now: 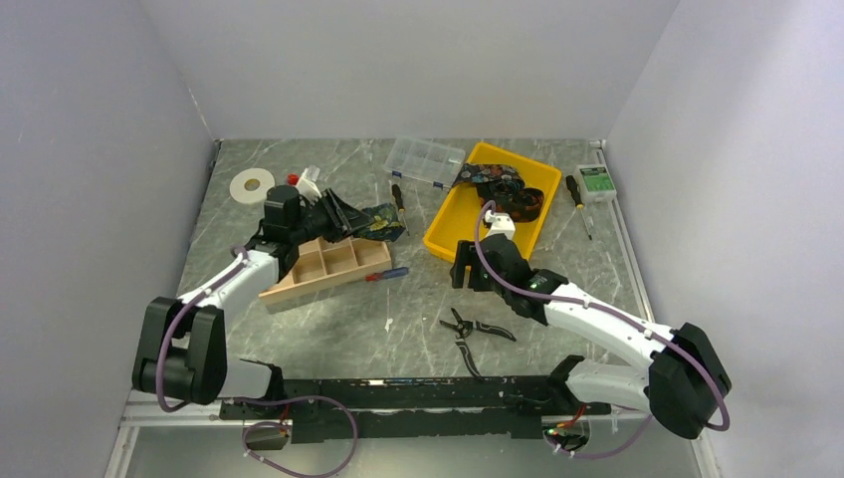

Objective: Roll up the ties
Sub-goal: Place the tie in the storage box.

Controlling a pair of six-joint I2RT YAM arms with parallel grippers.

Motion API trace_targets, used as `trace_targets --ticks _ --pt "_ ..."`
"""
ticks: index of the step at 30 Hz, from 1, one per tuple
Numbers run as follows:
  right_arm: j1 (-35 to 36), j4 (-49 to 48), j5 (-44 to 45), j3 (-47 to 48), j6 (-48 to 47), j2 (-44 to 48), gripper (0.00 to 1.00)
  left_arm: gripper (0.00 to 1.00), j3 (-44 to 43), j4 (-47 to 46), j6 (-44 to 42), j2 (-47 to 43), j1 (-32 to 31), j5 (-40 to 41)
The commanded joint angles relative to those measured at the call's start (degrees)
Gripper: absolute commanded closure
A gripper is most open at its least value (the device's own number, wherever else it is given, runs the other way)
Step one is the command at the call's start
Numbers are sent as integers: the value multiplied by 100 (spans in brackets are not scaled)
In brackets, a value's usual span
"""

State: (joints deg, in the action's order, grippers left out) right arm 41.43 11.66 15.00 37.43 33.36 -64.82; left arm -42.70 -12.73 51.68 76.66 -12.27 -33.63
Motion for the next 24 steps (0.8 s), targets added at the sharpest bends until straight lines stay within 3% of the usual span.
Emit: trace_targets --ticks 1,12,24 --pt "10 -438 -211 -178 145 31 23 97 197 -1072 401 139 -21 -98" --pt "9 -455 -188 -270 112 181 23 97 333 -456 45 405 -21 273" --pt "12 -426 -114 -337 120 360 23 97 -141 1239 -710 773 -21 924"
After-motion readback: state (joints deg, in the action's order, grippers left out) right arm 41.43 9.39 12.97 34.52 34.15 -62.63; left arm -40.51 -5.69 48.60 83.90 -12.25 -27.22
